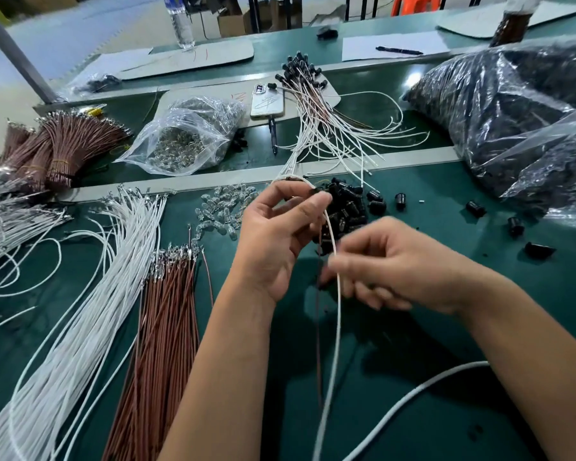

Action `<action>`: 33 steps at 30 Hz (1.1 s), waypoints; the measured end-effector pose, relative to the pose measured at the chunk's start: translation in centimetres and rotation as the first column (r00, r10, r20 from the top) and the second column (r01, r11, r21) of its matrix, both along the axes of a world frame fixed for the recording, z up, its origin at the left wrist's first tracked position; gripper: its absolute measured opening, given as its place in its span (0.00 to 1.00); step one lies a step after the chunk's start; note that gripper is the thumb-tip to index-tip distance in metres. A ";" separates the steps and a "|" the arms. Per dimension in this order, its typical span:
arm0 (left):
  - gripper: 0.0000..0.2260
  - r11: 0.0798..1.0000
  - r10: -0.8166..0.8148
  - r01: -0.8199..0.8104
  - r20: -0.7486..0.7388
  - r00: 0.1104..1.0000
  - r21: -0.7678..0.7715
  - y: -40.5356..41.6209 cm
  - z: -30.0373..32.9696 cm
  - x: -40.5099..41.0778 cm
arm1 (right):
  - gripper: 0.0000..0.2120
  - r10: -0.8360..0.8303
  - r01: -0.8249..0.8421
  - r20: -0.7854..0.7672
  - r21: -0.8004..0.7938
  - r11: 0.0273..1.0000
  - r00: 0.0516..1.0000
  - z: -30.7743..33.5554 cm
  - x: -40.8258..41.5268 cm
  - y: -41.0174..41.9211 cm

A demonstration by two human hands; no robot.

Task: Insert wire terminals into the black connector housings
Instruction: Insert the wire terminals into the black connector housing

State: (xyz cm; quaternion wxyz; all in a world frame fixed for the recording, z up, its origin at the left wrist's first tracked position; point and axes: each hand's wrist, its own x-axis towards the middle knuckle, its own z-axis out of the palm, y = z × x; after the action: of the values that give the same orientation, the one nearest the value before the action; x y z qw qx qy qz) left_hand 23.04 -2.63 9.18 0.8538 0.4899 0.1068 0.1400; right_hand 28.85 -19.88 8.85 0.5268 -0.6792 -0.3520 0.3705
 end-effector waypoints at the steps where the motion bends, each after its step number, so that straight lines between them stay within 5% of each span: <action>1: 0.10 0.999 -0.018 0.018 0.000 1.000 0.044 -0.2 0.0 0.0 | 0.15 -0.130 0.131 -0.015 0.084 0.988 0.991 -0.1 0.0 0.3; 3: 0.10 0.995 -0.027 0.027 0.006 1.000 0.097 -0.6 -0.1 0.1 | 0.13 -0.244 0.246 -0.029 0.153 0.957 0.969 -0.1 0.3 0.4; 11: 0.09 0.990 0.030 -0.033 0.022 0.999 0.134 -0.5 -0.4 0.2 | 0.11 0.148 -0.145 0.011 -0.159 0.977 0.989 -0.1 0.3 -0.7; 17: 0.09 0.975 0.015 -0.019 0.022 1.000 0.220 -0.7 -0.4 0.3 | 0.10 -0.283 0.279 0.027 0.110 0.954 0.959 -0.4 0.5 0.3; 28: 0.11 0.967 -0.008 -0.024 0.127 0.992 0.253 -1.2 -0.2 0.2 | 0.11 -0.235 0.226 0.069 0.110 0.968 0.970 -0.6 1.1 -0.3; 33: 0.13 0.964 -0.044 -0.022 0.241 0.970 0.265 -1.3 0.0 0.1 | 0.07 -0.398 0.350 0.140 0.276 0.895 0.907 -0.9 0.9 0.2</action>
State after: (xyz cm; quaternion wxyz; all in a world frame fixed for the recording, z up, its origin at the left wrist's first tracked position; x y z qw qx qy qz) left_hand 23.13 -3.89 9.19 0.7877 0.5797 -0.0217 0.2075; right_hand 29.77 -19.72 7.95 0.6312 -0.6971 -0.3063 0.1479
